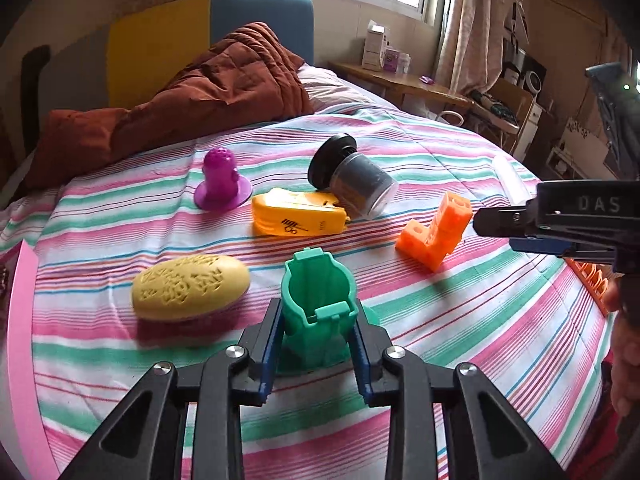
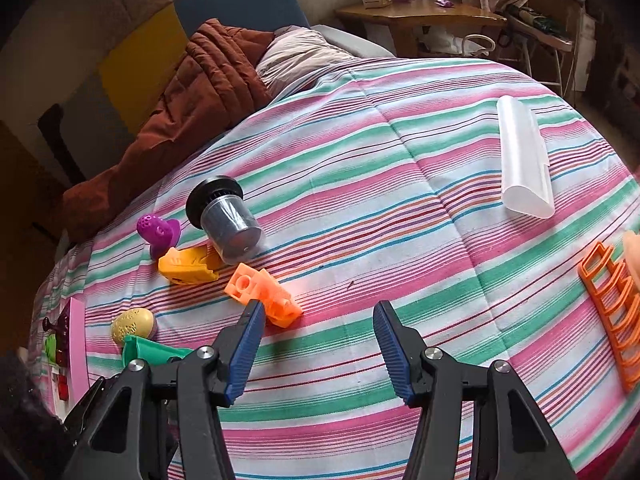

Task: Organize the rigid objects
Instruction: 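Grasp the green stamp with the left tool while the right tool grasps the orange block, then carry the green stamp into the tray with the left tool while the right tool holds the orange block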

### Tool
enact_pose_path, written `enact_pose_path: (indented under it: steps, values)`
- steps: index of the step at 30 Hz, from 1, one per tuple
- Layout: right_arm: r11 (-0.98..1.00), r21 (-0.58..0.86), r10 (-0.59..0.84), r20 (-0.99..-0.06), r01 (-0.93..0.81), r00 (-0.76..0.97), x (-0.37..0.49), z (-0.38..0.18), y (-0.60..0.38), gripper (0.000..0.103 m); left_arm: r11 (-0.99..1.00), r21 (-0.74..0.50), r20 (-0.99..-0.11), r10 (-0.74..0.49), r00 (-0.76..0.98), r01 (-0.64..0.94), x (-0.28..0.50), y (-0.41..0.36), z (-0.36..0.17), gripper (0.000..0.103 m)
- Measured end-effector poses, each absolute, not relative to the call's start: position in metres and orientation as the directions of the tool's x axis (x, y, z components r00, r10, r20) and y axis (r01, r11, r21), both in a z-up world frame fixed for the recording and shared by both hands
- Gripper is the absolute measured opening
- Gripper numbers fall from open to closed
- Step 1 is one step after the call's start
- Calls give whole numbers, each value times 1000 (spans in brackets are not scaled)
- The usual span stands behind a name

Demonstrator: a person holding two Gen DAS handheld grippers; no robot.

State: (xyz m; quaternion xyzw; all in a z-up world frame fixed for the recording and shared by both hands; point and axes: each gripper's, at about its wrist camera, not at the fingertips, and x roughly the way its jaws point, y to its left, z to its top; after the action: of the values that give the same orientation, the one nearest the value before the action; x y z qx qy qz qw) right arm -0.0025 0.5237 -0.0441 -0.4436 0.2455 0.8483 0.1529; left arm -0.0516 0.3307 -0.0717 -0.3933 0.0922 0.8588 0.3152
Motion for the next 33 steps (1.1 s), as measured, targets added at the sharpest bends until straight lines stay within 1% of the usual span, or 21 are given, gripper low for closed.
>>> enact_pose_path:
  steps: [6,15,19,20,21,22,23,24,25,27,31,33]
  values:
    - [-868,269,37,-802,-417,-596,-16,-50,505,57,-781,-63,-723,465,-511,-621,-45,329,-73,31]
    - [-899,317,-40,-748,-303,-663,-22,-42,488,57,-778,-60,-716,470,-516,-626,-43,328,-76,31]
    - [-929,257,-13,-742,-266,-670,-30,-45,478,56,-778,-55,-722,464,-514,-625,-44,329,-78,31]
    - [-932,251,-13,-741,-260,-672,-32,-47,478,54,-779,-58,-726,462,-509,-625,-45,329,-79,31]
    - [-934,255,-20,-738,-251,-675,-34,-49,478,45,-779,-60,-725,464,-508,-625,-45,329,-79,31]
    - [-934,265,-34,-731,-238,-681,-35,-51,478,39,-778,-62,-725,466,-508,-625,-45,329,-79,31]
    - [-935,268,-42,-731,-231,-681,-37,-53,478,29,-778,-64,-724,467,-508,-625,-45,328,-79,31]
    - [-936,261,-35,-737,-236,-675,-37,-54,478,27,-778,-66,-724,468,-507,-624,-45,328,-79,31]
    - [-935,260,-32,-738,-241,-674,-37,-55,478,26,-778,-68,-723,469,-506,-624,-46,328,-79,31]
    - [-929,273,-36,-739,-250,-673,-34,-54,479,20,-778,-75,-722,474,-504,-624,-46,327,-79,31]
    - [-916,286,-43,-767,-281,-641,-31,-48,477,20,-780,-97,-719,485,-498,-618,-49,323,-79,31]
    - [-921,258,-25,-785,-290,-619,-30,-46,474,20,-782,-113,-718,490,-494,-613,-50,321,-79,31]
